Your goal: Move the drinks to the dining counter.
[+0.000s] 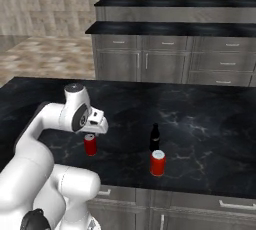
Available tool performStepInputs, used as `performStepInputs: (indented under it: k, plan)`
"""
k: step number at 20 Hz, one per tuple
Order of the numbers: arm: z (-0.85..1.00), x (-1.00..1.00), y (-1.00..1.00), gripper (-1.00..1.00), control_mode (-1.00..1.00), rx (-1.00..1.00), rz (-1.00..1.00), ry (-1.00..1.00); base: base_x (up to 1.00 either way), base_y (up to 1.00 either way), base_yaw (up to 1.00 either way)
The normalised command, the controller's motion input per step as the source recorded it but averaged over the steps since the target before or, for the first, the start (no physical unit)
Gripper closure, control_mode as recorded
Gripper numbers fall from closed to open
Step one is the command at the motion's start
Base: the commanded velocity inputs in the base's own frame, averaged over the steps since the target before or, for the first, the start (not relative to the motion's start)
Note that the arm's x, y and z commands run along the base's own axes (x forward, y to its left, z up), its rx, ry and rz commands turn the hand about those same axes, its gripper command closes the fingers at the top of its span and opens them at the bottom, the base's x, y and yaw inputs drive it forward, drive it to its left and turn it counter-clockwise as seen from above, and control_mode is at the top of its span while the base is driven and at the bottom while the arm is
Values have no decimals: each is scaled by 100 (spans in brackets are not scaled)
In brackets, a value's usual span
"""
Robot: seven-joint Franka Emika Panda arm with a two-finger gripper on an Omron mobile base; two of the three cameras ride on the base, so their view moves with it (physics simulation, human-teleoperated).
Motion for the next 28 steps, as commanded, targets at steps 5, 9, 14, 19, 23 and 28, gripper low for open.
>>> performStepInputs:
  k: [5,9,14,19,23,28]
  plan:
    - [-21,2,1,-100,-100,0,0,3,0,0,0]
    - [-15,16,0,-100,-100,0,0,0,0,0,0]
    - [-19,24,4,-100,-100,0,0,0,0,0,0]
    - [-22,9,2,-100,-100,0,0,0,0,0,0]
    - [-22,3,0,-100,-100,0,0,0,0,0,0]
    - [-12,11,0,-100,-100,0,0,0,0,0,0]
